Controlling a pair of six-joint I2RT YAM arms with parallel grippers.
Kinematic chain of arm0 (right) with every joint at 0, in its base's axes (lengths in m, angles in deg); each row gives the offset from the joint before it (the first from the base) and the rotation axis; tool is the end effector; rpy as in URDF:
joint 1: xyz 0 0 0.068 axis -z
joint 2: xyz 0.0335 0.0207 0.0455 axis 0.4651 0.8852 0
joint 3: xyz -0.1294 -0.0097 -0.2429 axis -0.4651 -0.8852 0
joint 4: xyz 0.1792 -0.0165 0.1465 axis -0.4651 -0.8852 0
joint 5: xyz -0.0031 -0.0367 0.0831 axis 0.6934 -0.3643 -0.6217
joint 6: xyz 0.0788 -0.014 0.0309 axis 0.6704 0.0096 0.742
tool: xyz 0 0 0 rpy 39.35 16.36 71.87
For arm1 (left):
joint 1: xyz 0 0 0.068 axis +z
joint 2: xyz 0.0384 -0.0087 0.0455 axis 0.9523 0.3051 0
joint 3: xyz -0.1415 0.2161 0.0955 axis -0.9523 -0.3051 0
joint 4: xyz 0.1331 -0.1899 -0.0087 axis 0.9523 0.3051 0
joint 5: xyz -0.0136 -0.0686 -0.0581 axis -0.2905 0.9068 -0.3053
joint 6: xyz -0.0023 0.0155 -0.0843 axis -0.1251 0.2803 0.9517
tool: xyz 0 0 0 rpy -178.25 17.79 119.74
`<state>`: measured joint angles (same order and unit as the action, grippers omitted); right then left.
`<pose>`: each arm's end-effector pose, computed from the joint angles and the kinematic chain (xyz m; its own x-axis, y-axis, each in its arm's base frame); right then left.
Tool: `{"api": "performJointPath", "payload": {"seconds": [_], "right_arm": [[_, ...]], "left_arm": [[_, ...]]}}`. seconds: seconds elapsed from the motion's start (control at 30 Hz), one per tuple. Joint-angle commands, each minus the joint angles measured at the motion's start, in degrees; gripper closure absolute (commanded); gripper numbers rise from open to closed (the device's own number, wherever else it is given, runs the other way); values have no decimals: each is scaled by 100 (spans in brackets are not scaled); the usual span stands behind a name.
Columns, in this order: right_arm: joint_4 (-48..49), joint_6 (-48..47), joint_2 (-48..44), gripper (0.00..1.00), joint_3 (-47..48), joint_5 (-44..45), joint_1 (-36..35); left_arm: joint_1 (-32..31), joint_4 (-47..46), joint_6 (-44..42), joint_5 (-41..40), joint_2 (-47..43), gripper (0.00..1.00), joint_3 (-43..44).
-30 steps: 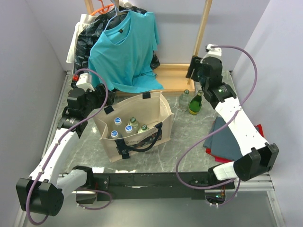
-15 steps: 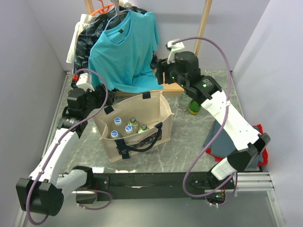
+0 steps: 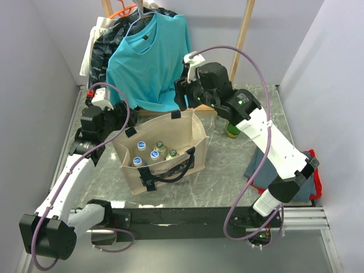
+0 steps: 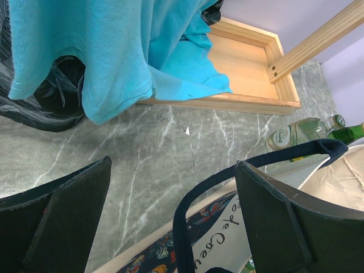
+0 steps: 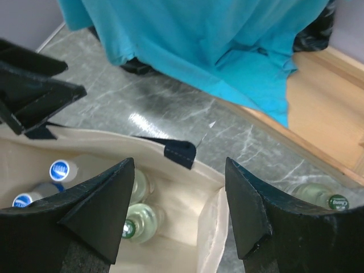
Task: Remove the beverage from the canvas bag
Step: Take out the drink from the canvas bag.
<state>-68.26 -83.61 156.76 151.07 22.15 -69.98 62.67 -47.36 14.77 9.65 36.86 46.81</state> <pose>0.2573 0.2276 0.4524 -0.3202 -0.2080 -0.9242 -0.6114 0.7906 0.0339 0.2366 -0.0501 0.3307 -0.3570 -0.3831 -0.8520 0.1509 0.8764 -0.4573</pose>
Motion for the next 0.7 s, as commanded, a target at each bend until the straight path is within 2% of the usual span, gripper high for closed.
{"api": "performJointPath", "payload": {"seconds": [0.0, 0.4, 0.5, 0.53, 0.67], "right_arm": [[-193, -63, 1, 28, 157, -179, -63], [-254, 60, -34, 22, -45, -468, -221], [-272, 130, -8, 19, -124, -548, -221], [-272, 139, 10, 14, -159, -601, -221], [-228, 166, -17, 13, -335, -820, -256]], "left_arm": [[25, -112, -51, 71, -107, 4, 157], [25, -173, -7, 80, -150, 4, 96], [16, -173, 2, 62, -177, 4, 69], [25, -173, 2, 54, -168, 4, 69], [25, -164, 2, 18, -177, 4, 61]]}}
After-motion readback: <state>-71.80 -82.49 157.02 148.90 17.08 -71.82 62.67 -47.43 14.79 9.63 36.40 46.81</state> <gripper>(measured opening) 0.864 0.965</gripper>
